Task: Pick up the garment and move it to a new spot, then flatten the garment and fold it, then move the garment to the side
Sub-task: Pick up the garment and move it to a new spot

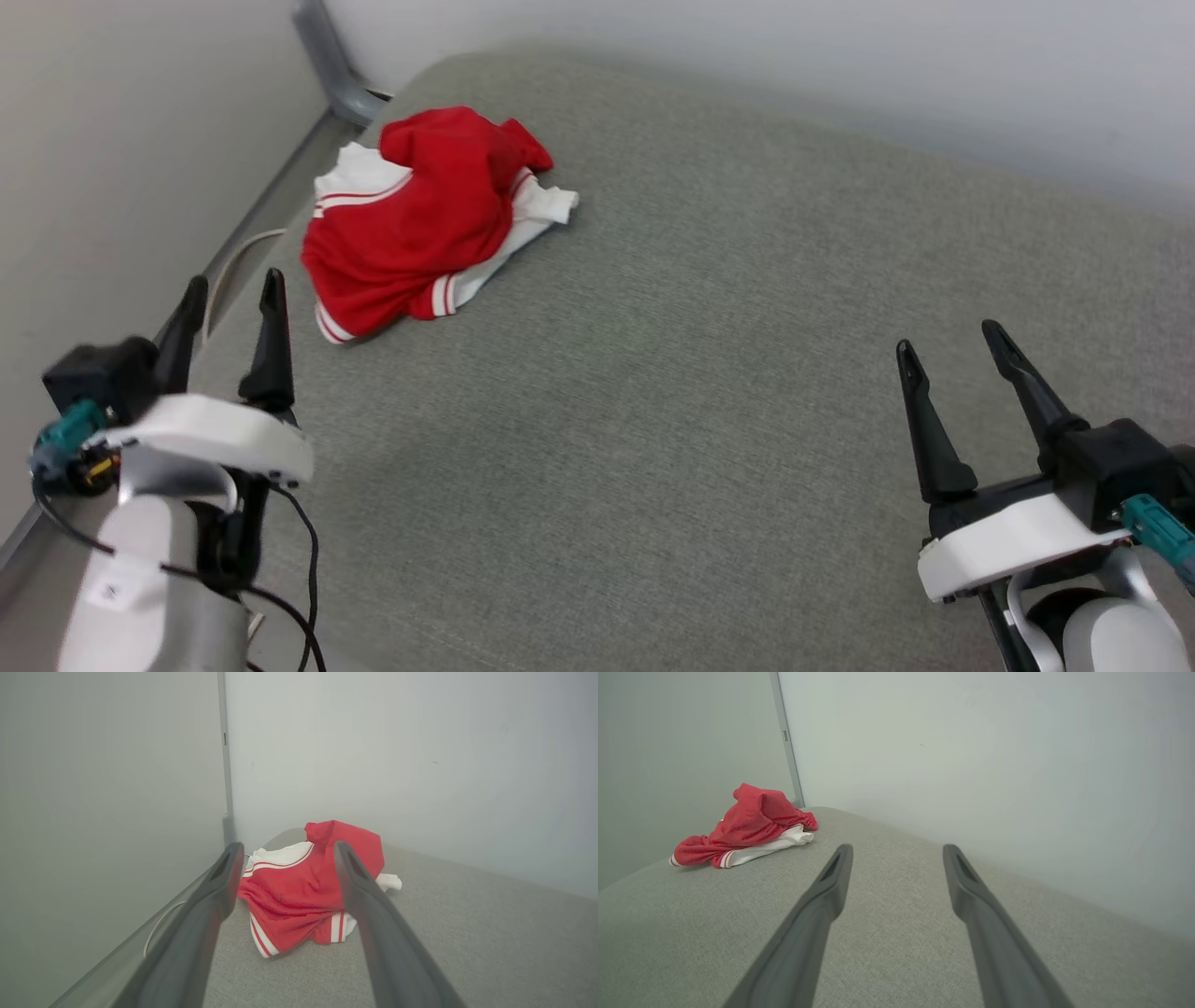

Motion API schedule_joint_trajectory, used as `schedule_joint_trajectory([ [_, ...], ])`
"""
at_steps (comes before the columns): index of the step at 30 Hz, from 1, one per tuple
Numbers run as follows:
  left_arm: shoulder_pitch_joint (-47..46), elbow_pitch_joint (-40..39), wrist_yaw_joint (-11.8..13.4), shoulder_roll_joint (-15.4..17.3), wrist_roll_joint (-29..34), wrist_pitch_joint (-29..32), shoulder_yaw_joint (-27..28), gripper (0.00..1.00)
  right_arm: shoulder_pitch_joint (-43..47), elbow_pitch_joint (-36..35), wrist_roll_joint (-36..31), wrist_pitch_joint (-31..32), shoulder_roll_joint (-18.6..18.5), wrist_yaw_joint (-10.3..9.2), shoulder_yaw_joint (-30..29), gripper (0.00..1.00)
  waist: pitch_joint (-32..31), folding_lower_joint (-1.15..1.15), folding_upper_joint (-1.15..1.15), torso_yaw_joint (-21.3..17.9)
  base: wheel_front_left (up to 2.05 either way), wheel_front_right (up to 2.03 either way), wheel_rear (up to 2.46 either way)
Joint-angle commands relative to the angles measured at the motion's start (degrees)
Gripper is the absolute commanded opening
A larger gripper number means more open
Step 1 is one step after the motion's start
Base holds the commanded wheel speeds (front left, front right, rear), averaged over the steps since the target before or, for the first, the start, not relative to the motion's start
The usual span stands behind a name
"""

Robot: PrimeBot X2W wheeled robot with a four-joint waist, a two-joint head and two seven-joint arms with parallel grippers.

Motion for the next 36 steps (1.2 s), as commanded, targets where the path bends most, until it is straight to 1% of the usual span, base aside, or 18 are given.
schedule_joint_trajectory([
  [1, -2.6, 1.2, -0.1, 1.3, -1.1, 1.9, -0.4, 1.0, -1.3, -0.3, -0.2, 0.2, 0.0, -0.04, 0.0, 1.0, 4.4, 0.0, 0.0, -4.0, 0.0, 0.0, 0.0],
  [3, -6.5, 2.4, -0.2, 3.8, -3.7, 4.4, -1.1, 1.0, -2.6, -0.6, -0.6, 0.4, 0.0, -0.04, 0.4, 1.0, 6.5, 0.0, 0.0, -5.8, 0.0, 0.0, 0.0],
  [11, -19.5, 7.9, -0.3, 15.6, -17.7, 16.4, -9.6, 1.0, -7.1, -1.3, -1.2, -0.3, 0.0, -0.04, 0.8, 1.0, 14.7, 0.0, 0.0, -11.8, 0.0, 0.0, 0.0],
  [13, -22.0, 10.0, -0.3, 18.8, -19.3, 19.8, -12.0, 1.0, -8.2, -1.4, -1.4, -0.7, 0.0, -0.04, 1.1, 1.0, 16.5, 0.0, 0.0, -13.1, 0.0, 0.0, 0.0],
  [16, -25.4, 12.9, -0.2, 22.4, -22.2, 24.2, -15.5, 1.0, -9.7, -1.4, -1.6, -1.0, 0.0, -0.04, 1.5, 1.0, 19.1, 0.0, 0.0, -14.7, 0.0, 0.0, 0.0],
  [20, -28.3, 17.0, -0.2, 25.8, -26.5, 29.0, -19.2, 1.0, -11.1, -1.5, -1.7, -1.5, 0.0, -0.04, 2.0, 1.0, 21.7, 0.0, 0.0, -16.3, 0.0, 0.0, 0.0],
  [24, -30.3, 21.4, -0.2, 28.0, -30.1, 33.2, -22.0, 1.0, -12.2, -1.8, -1.8, -1.8, 0.0, -0.04, 1.9, 1.0, 23.8, 0.0, 0.0, -17.2, 0.0, 0.0, 0.0],
  [28, -31.0, 25.5, -0.2, 29.0, -33.6, 37.8, -24.4, 1.0, -12.6, -1.9, -1.8, -2.0, 0.0, -0.04, 1.9, 1.0, 24.9, 0.0, 0.0, -17.6, 0.0, 0.0, 0.0],
  [31, -30.8, 28.3, -0.2, 29.5, -34.6, 39.5, -26.3, 1.0, -12.9, -1.8, -1.8, -2.2, 0.0, -0.04, 1.8, 1.0, 25.0, 0.0, 0.0, -17.7, 0.0, 0.0, 0.0],
  [32, -30.7, 29.1, -0.1, 29.4, -35.0, 40.1, -26.7, 0.91, -12.9, -1.7, -1.6, -2.4, 0.0, -0.04, 1.6, 1.0, 24.8, 0.0, 0.0, -17.7, 0.0, 0.0, 0.0],
  [33, -30.9, 29.9, -0.1, 29.5, -35.0, 40.1, -27.1, 0.34, -12.9, -1.6, -1.5, -2.4, 0.0, -0.04, 1.5, 1.0, 24.7, 0.0, 0.0, -17.6, 0.0, 0.0, 0.0],
  [34, -31.0, 30.7, -0.1, 29.4, -35.0, 40.1, -27.5, 0.0, -12.8, -1.5, -1.5, -2.6, 0.0, -0.04, 1.4, 1.0, 24.3, 0.0, 0.0, -17.5, 0.0, 0.0, 0.0],
  [35, -31.0, 31.1, -0.1, 29.2, -35.3, 40.2, -27.9, 0.0, -12.6, -1.4, -1.5, -2.5, 0.0, -0.04, 1.2, 1.0, 23.9, 0.0, 0.0, -17.4, 0.0, 0.0, 0.0],
  [36, -31.4, 31.7, -0.1, 29.3, -35.1, 38.9, -27.9, 0.0, -12.5, -1.2, -1.4, -2.7, 0.0, -0.04, 1.1, 1.0, 23.5, 0.0, 0.0, -17.2, 0.0, 0.0, 0.0],
])
